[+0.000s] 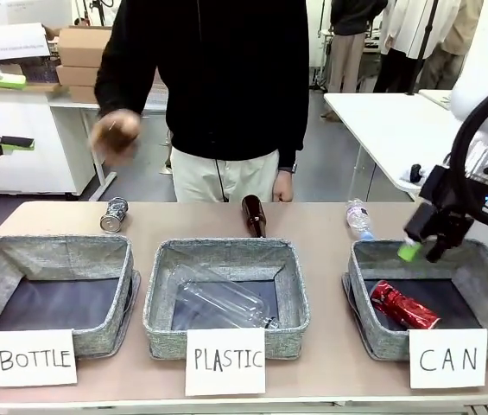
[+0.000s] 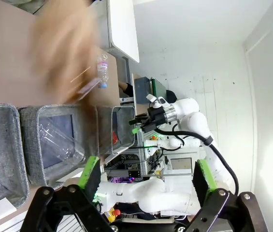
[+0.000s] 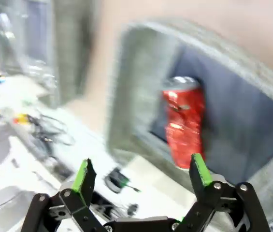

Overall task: Sort the can waste into the basket.
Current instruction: Pick up the can waste from the table and place it in the right Fabric basket.

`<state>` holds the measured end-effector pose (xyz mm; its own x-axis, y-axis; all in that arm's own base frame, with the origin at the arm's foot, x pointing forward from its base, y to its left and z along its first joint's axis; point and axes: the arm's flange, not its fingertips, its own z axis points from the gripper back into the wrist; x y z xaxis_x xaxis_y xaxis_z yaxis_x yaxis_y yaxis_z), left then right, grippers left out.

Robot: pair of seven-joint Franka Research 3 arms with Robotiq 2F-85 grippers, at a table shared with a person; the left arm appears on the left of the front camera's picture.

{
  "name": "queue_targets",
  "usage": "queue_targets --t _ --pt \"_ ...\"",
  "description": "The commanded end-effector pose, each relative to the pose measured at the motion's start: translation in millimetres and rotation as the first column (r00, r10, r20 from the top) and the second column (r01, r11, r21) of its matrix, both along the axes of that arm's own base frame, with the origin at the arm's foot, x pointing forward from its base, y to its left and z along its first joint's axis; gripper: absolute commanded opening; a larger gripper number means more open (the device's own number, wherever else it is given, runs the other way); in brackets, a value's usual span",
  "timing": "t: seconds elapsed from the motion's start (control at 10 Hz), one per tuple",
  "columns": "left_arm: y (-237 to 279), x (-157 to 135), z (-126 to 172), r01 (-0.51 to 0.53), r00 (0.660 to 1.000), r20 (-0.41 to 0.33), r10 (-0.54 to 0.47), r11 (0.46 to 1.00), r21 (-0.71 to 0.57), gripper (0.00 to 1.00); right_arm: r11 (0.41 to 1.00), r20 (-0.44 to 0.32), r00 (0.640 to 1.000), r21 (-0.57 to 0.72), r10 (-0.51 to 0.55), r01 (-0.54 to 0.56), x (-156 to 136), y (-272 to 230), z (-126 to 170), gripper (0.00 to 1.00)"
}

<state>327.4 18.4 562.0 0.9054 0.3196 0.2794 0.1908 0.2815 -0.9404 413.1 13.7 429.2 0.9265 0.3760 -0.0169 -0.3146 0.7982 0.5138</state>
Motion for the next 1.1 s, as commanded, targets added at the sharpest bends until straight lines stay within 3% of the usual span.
queue_targets --t 0.0,0.2,0.3,0.4,0.5,0.6,1.0 --pt "-1.9 1.1 0.1 0.006 1.000 0.031 -0.005 1.000 -0.019 1.00 0.570 0.046 0.999 0.821 -0.017 -0.028 -15.2 -13.5 38.2 1.00" --pt "-1.9 1.1 0.1 0.006 1.000 0.031 -0.005 1.000 -0.019 1.00 0.187 0.116 0.993 0.975 0.011 -0.116 -23.2 -36.9 37.8 1.00" --pt "-1.9 1.1 0.1 0.006 1.000 0.031 -0.005 1.000 -0.019 1.00 0.033 0.170 0.985 0.985 -0.012 -0.169 -28.3 -47.9 32.1 1.00" --pt "-1.9 1.1 0.1 0.006 1.000 0.031 -0.005 1.000 -0.019 1.00 0.019 0.235 0.970 0.972 -0.063 -0.235 -32.6 -53.0 27.6 1.00" --pt "-1.9 1.1 0.1 0.006 1.000 0.031 -0.005 1.000 -0.019 1.00 0.097 0.181 0.963 0.982 -0.201 -0.164 -26.6 -50.8 24.0 1.00" --pt "-1.9 1.1 0.1 0.006 1.000 0.031 -0.005 1.000 -0.019 1.00 0.678 0.104 0.993 0.734 -0.058 -0.037 -33.2 -47.8 48.6 1.00" --pt "-1.9 1.1 0.1 0.006 1.000 0.031 -0.005 1.000 -0.019 1.00 0.678 0.104 0.993 0.734 -0.058 -0.037 -33.2 -47.8 48.6 1.00"
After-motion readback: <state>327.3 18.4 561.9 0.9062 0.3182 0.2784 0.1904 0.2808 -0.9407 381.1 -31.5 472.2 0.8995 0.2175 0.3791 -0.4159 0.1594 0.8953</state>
